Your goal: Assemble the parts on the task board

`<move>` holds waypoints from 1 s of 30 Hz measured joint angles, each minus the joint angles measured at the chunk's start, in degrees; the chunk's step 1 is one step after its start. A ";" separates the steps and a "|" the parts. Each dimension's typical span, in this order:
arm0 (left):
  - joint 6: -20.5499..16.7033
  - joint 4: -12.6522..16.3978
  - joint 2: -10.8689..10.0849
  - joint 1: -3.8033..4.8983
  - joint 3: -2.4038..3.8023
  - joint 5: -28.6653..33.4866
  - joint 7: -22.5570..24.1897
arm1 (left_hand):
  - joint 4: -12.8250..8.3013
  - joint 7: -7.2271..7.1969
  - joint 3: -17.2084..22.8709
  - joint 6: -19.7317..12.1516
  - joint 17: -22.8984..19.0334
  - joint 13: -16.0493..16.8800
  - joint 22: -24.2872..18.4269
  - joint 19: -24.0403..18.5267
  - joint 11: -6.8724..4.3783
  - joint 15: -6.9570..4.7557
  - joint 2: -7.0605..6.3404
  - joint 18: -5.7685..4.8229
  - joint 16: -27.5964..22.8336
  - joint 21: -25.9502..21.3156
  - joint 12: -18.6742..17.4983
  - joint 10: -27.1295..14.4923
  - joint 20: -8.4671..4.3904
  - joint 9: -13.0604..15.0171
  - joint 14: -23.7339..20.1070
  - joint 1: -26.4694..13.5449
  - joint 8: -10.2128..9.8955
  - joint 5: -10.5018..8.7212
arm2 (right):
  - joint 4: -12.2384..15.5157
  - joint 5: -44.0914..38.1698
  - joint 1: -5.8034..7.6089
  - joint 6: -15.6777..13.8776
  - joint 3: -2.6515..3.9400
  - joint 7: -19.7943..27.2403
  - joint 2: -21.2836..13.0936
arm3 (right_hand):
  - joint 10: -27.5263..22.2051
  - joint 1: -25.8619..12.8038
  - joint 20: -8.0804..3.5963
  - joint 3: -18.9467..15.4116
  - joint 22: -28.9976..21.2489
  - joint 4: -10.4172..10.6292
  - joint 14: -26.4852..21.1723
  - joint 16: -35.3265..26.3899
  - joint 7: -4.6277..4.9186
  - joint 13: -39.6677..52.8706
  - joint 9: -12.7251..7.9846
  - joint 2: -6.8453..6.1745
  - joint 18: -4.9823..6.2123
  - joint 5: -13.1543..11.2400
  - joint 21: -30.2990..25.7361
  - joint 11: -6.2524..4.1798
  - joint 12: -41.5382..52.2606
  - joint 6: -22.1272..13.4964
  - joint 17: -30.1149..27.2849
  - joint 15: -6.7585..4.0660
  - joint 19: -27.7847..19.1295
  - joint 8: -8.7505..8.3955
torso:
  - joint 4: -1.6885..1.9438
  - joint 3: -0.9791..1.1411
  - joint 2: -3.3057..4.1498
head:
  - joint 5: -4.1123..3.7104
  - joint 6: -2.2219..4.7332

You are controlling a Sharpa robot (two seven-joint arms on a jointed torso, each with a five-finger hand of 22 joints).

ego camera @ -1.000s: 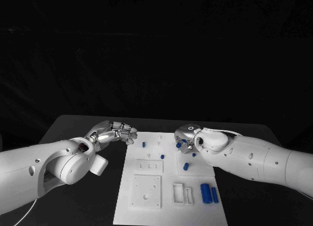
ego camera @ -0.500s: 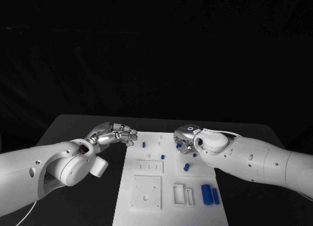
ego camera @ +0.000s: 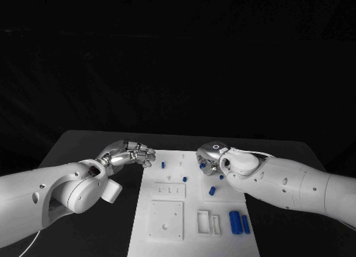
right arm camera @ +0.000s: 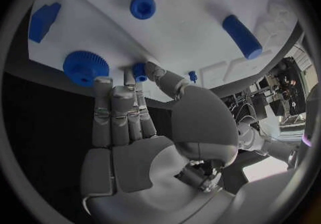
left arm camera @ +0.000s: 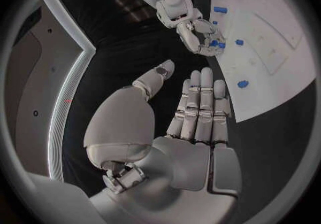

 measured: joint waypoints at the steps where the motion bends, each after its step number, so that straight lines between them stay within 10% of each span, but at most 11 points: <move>1: 0.00 0.00 0.00 0.00 0.00 0.00 0.00 | 0.00 0.00 0.00 0.00 0.00 0.00 0.00 0.00 0.00 0.00 0.00 0.00 -0.07 0.00 0.00 0.00 0.00 0.00 0.00 0.00 0.00 0.00 | 0.17 -0.09 -0.02 -0.25 0.00 -0.08 -0.06 | 0.00 0.01 0.00 0.16 0.00 -0.18 0.13 0.00 -0.13 0.00 0.07 0.01 -0.01 -0.04 0.22 0.00 0.18 0.32 -0.06 -0.13 0.00 0.12 | 0.03 0.00 0.03 | -0.01 0.04; 13: 0.01 -0.12 -0.03 0.00 0.00 0.00 0.00 | 0.00 0.00 0.00 0.00 0.00 0.00 -0.05 0.00 0.18 0.00 0.00 -0.01 -0.07 0.00 0.00 0.18 0.00 0.00 0.00 0.00 0.00 0.00 | 2.31 -1.35 0.02 -6.16 1.77 -2.25 -0.59 | 0.18 -0.03 -0.09 0.45 0.00 -0.77 0.21 0.00 -0.48 0.00 0.84 0.17 -0.02 0.02 0.80 -0.18 0.76 0.87 -0.24 -0.22 -0.09 0.44 | 0.16 -0.05 0.29 | 0.03 0.68; 30: -0.01 -0.02 0.31 0.01 0.01 0.00 -0.01 | 0.00 0.00 0.00 0.00 0.00 0.01 -0.04 0.00 0.19 0.00 -0.01 -0.02 -0.07 0.00 -0.21 0.20 0.00 0.01 0.00 0.01 -0.02 0.00 | -1.00 -3.20 0.32 -10.35 1.99 -5.47 4.77 | 0.18 -0.02 -0.19 0.54 0.00 -0.83 0.05 0.00 -0.55 0.03 1.09 0.15 -0.05 0.02 1.08 -0.18 0.75 1.25 -0.35 -0.40 -0.18 0.38 | 0.31 -0.13 0.65 | -0.07 1.82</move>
